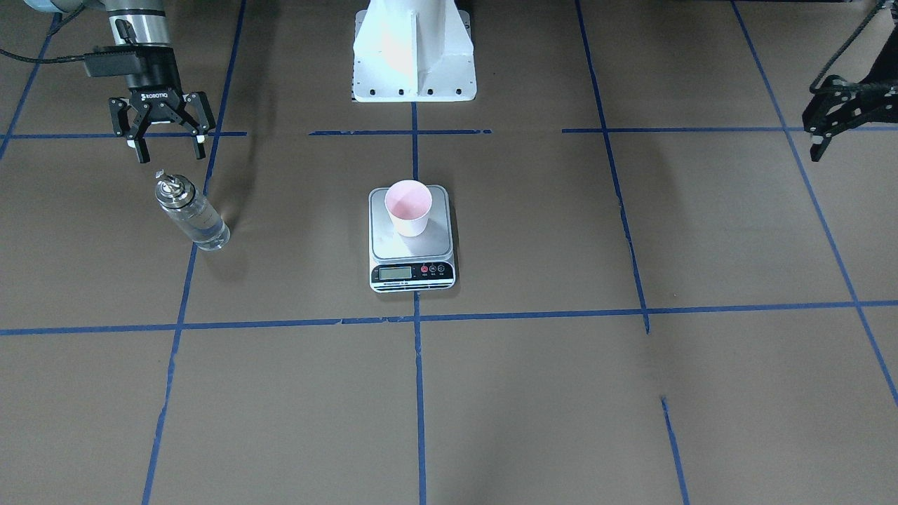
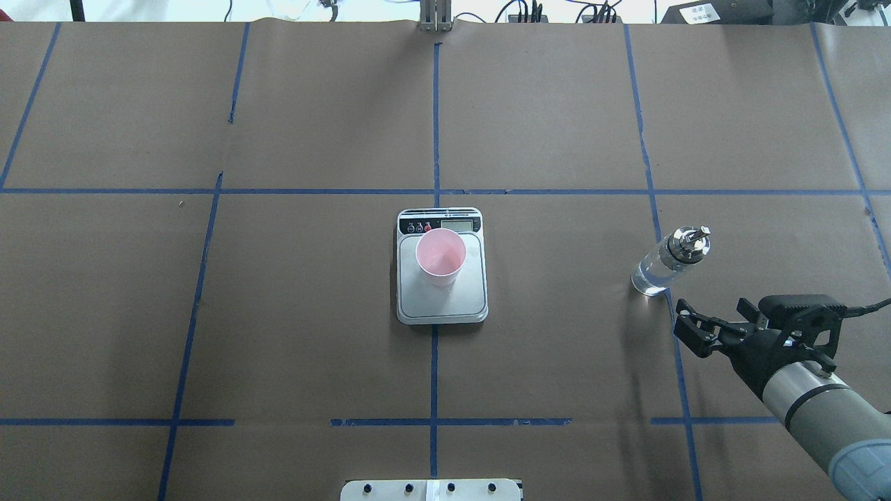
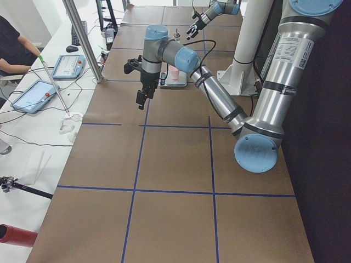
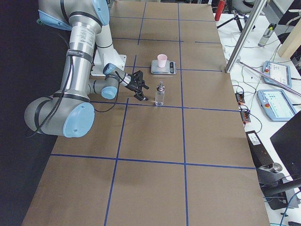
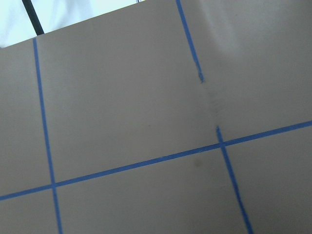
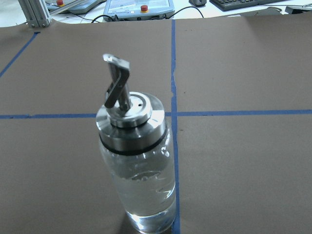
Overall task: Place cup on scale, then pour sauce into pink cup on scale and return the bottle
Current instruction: 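Lower the right gripper beside the glass sauce bottle, then close the right gripper around the bottle's metal spout top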
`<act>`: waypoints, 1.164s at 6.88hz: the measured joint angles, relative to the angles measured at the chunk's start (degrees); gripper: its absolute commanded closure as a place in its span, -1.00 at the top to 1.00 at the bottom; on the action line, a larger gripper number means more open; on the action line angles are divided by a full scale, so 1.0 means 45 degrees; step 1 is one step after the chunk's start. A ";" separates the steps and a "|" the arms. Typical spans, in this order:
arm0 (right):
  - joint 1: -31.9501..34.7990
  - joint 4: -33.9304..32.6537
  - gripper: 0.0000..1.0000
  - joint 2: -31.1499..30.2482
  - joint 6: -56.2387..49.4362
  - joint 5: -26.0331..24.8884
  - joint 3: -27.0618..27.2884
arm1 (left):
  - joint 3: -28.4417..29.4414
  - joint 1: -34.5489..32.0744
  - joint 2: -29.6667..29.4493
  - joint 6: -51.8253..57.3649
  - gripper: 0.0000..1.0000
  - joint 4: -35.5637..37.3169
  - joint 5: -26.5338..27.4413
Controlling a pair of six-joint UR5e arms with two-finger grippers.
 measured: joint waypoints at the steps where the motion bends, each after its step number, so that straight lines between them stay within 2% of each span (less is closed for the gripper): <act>1: -0.0172 0.0056 1.00 0.0304 0.0003 -0.0780 -0.0353 | 0.0301 -0.0327 0.0345 0.1312 1.00 -0.0115 0.0025; 4: -0.0370 0.0085 1.00 0.1556 -0.0128 -0.2104 -0.1979 | 0.1126 -0.0740 0.0853 0.2529 1.00 -0.1037 0.0039; 8: -0.0382 0.0094 1.00 0.2090 -0.0404 -0.2220 -0.2824 | 0.1296 -0.0813 0.0897 0.2516 1.00 -0.1278 0.0040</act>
